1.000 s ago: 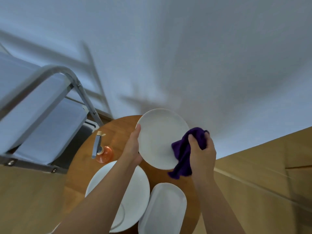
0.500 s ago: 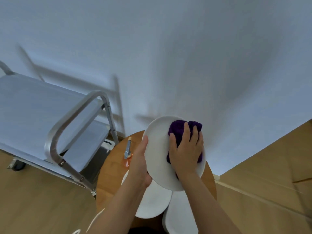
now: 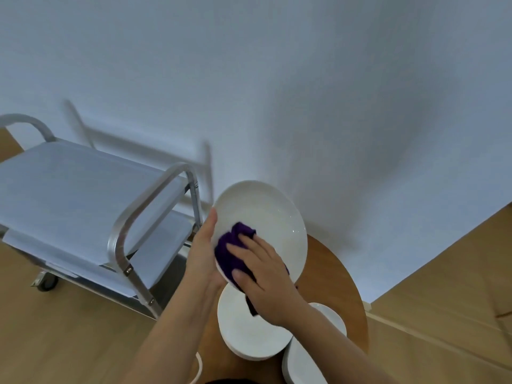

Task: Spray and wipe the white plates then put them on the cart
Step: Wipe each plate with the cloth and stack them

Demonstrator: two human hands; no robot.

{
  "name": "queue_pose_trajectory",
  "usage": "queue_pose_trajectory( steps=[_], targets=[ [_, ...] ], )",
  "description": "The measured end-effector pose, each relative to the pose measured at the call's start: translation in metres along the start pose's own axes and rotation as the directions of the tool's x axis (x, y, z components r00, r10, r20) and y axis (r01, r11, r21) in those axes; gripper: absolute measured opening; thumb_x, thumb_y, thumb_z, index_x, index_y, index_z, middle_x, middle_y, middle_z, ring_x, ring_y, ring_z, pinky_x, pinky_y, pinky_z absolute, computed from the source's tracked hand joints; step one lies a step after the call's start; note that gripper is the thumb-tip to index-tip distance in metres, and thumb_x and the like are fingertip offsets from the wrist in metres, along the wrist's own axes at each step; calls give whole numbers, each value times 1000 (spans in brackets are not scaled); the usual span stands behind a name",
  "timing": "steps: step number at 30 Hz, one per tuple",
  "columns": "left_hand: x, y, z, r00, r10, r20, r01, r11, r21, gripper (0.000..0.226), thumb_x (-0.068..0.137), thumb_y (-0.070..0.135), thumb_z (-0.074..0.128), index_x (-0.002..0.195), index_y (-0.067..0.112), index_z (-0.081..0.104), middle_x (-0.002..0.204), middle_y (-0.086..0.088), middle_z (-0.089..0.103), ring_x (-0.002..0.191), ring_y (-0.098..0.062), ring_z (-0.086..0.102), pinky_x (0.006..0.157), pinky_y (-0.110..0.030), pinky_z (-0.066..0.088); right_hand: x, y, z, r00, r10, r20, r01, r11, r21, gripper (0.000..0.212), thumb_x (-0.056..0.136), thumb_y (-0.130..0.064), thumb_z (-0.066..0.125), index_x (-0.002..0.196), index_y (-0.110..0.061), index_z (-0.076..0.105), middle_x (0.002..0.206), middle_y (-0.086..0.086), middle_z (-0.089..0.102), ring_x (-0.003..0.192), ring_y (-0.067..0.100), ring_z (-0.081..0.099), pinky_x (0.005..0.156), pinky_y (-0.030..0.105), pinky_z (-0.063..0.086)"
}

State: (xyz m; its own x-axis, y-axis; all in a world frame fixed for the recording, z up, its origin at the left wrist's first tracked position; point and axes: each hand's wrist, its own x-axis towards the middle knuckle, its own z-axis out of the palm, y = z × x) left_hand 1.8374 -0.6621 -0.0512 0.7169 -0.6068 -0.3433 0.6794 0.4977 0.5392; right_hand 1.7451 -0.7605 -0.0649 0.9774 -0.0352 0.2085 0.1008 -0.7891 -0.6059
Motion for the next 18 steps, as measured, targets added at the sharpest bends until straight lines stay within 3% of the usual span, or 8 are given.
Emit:
queue_pose_trajectory(
  steps=[2,5,7,9,11,13,16,18],
  targets=[
    [-5,5,-2,988,-45,145,43,999,11,61,81,59,52,104,7,75,107,-17,71,95,-32,69,75,-42,57,-19,15,-7,999,35,20,-34,997,-67,49,93,-48,28,141,-40,35,151,-20,26,136,-10,5,114,19,8],
    [-10,4,-1,969,-4,247,1,1000,16,57,88,55,43,108,12,74,112,-13,70,101,-29,68,78,-40,56,-32,32,-21,987,101,-122,-133,947,-291,54,92,-47,28,140,-27,43,149,-6,37,140,13,23,114,35,24],
    [-14,-1,4,982,26,186,-34,999,40,55,87,51,48,115,10,70,112,-16,69,100,-31,68,72,-40,57,-26,37,-29,957,111,-266,-215,889,-404,52,92,-39,33,133,-13,53,140,8,49,132,31,41,108,45,31],
    [-14,-10,7,996,24,89,-31,996,83,58,83,50,55,122,9,63,114,-18,68,99,-33,68,68,-39,58,-11,38,-36,900,147,-409,-327,849,-415,49,92,-32,38,128,-5,57,134,16,53,125,41,47,102,52,38],
    [-15,-19,11,998,7,59,-14,993,114,61,80,51,57,125,10,61,116,-17,68,102,-32,67,70,-38,58,8,34,-40,845,202,-495,-409,841,-355,44,95,-26,45,132,-5,52,140,17,47,129,42,40,105,52,34],
    [-15,-26,16,998,-10,60,3,993,114,61,82,51,56,127,11,60,119,-16,66,108,-32,65,78,-39,56,26,27,-40,841,270,-468,-426,865,-266,47,98,-27,42,142,-12,38,151,11,31,139,36,22,114,47,18],
    [-10,-28,19,995,8,99,-17,996,89,56,89,49,50,130,12,59,127,-17,62,118,-33,58,96,-45,47,40,11,-32,899,212,-383,-308,928,-209,52,99,-33,35,148,-20,23,157,2,18,143,24,6,117,37,4],
    [-6,-24,18,993,54,101,-59,997,49,53,90,46,49,130,12,59,127,-16,62,119,-33,58,99,-47,44,37,-1,-21,947,107,-302,-175,962,-208,52,98,-34,33,148,-23,23,157,-2,18,144,18,4,117,30,-3]
  ],
)
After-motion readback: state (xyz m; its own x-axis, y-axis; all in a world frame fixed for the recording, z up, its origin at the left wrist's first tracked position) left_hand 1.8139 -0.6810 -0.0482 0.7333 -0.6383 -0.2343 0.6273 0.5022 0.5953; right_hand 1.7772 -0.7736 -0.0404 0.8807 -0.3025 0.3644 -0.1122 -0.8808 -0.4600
